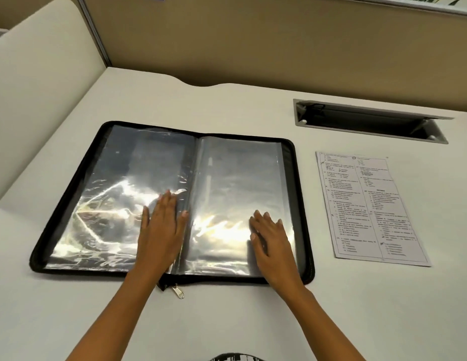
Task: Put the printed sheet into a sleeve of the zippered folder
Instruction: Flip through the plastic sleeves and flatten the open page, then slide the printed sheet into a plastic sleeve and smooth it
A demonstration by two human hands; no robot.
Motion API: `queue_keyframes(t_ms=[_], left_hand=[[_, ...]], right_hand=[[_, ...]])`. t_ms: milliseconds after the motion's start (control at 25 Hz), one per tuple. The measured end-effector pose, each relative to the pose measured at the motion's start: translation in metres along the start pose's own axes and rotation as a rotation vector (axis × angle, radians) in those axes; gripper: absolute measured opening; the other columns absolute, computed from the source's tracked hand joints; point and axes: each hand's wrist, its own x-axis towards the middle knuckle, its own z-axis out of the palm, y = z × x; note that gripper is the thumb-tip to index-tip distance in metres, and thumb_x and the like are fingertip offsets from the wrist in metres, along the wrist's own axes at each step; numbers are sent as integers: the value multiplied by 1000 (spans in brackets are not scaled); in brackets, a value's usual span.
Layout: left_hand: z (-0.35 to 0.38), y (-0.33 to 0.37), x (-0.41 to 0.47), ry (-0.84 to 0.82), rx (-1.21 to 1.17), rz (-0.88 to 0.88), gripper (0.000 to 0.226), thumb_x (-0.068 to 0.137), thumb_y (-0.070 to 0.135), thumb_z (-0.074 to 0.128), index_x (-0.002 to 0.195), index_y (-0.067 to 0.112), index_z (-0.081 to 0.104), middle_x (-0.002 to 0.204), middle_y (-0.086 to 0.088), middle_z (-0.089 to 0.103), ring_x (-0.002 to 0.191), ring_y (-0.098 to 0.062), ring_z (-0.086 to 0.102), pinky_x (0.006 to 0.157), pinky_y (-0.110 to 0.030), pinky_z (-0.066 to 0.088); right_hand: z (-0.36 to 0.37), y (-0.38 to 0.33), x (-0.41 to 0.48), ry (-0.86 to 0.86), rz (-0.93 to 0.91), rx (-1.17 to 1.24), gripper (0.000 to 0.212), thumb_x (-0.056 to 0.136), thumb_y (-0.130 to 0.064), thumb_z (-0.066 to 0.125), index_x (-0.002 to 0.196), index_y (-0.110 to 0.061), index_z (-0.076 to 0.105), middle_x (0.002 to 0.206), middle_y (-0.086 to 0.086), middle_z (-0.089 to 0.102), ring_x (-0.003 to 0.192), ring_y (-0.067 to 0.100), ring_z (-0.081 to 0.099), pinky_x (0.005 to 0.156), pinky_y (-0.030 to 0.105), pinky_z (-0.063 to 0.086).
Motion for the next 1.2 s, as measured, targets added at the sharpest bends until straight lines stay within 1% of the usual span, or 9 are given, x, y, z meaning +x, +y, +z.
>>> queue_keyframes(t_ms=[160, 280, 400, 480, 600, 720, 880, 1040, 1200], left_hand=[[4, 7, 0, 33, -68, -70, 55, 101, 39, 25, 147, 9, 30, 157, -8, 25, 146, -20, 17, 120, -45, 1], [7, 38, 1, 153, -57, 15, 38, 100, 10, 36, 135, 6, 49, 148, -13, 41, 137, -26, 38, 118, -49, 12], [17, 89, -4, 179, -176, 184, 42, 86, -12, 45, 118, 7, 64, 126, -12, 64, 112, -31, 60, 107, -48, 38], [29, 130, -8, 168, -250, 310, 42, 82, -13, 46, 113, 7, 66, 116, -11, 68, 111, -30, 60, 100, -43, 45], [53, 183, -5, 57, -250, 496, 37, 89, -6, 48, 121, 7, 62, 135, -9, 55, 131, -27, 45, 109, -39, 38], [82, 219, 5, -207, -183, 633, 42, 100, 19, 42, 142, 15, 42, 156, -3, 28, 145, -20, 21, 119, -34, 16], [117, 244, 14, -435, 111, 704, 63, 100, 44, 33, 152, 24, 6, 161, 0, -2, 148, -23, -2, 118, -49, -5], [135, 244, 9, -423, 218, 638, 71, 95, 57, 30, 152, 25, 1, 161, 0, -4, 148, -26, -4, 116, -52, -9], [139, 240, 6, -363, 217, 634, 78, 92, 59, 38, 152, 24, 1, 161, 0, -5, 148, -23, -5, 117, -50, -9]], right_hand=[[-23, 14, -15, 188, 134, 169, 34, 97, -12, 51, 130, -16, 57, 139, -6, 51, 138, 4, 34, 119, 23, 15], [-50, 27, -21, 390, 232, 295, 29, 95, -8, 53, 119, -19, 65, 125, -13, 59, 118, -17, 45, 108, 6, 24], [-85, 53, -25, 628, 361, 249, 27, 94, -6, 52, 115, -16, 67, 120, -6, 63, 115, 0, 53, 102, 12, 35], [-110, 75, -26, 766, 443, 194, 28, 93, -3, 51, 114, -10, 67, 119, 2, 66, 115, 13, 57, 98, 19, 39], [-149, 109, -16, 887, 564, 88, 30, 90, 2, 49, 117, -3, 63, 123, 15, 63, 117, 28, 56, 98, 30, 44], [-182, 135, 4, 853, 713, -47, 38, 87, -1, 54, 125, 1, 53, 128, 23, 55, 122, 37, 48, 98, 40, 42], [-201, 155, 24, 740, 764, -201, 41, 88, -6, 56, 126, 8, 49, 126, 27, 54, 118, 40, 49, 97, 42, 43], [-198, 164, 32, 745, 762, -334, 31, 87, -10, 55, 111, 11, 54, 112, 29, 58, 105, 41, 54, 88, 43, 46], [-204, 170, 42, 705, 977, -358, 34, 89, -29, 51, 101, 3, 55, 113, 25, 59, 115, 38, 44, 93, 44, 36]])
